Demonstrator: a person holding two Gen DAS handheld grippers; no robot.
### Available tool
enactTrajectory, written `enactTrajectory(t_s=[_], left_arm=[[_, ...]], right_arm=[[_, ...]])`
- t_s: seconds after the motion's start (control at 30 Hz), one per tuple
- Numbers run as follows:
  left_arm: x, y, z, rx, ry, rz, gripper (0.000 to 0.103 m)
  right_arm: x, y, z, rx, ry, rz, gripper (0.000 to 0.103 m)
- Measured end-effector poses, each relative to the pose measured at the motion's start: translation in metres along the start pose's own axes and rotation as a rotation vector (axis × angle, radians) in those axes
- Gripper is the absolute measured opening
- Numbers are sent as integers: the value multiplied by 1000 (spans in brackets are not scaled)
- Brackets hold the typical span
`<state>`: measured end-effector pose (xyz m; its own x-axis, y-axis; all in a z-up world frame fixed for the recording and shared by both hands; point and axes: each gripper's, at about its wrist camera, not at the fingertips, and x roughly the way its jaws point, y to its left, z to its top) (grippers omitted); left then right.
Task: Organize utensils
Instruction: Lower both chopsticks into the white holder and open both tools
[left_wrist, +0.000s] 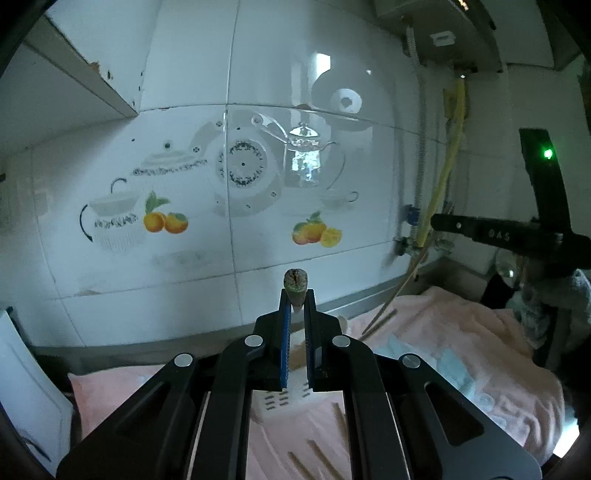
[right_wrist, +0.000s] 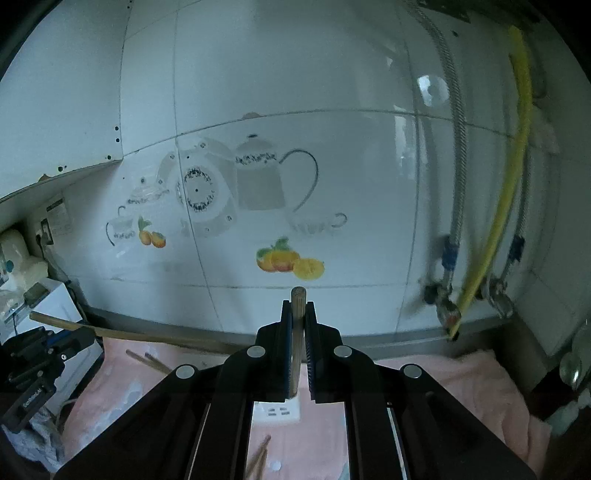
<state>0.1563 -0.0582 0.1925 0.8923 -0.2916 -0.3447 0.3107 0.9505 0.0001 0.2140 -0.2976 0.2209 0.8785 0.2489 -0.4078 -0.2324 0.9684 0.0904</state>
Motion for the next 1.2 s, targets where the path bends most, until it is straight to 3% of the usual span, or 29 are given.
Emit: enactTrajectory(t_s=[0.2, 0.63, 1.2], left_arm=[[28, 7, -4, 9, 81, 36, 6], [66, 18, -26, -14, 210, 49, 6], [21, 15, -2, 16, 120, 47, 6]], right_arm=[[26, 8, 4, -14, 24, 16, 6], [76, 9, -25, -11, 141, 16, 7], [53, 16, -11, -47, 69, 11, 7]])
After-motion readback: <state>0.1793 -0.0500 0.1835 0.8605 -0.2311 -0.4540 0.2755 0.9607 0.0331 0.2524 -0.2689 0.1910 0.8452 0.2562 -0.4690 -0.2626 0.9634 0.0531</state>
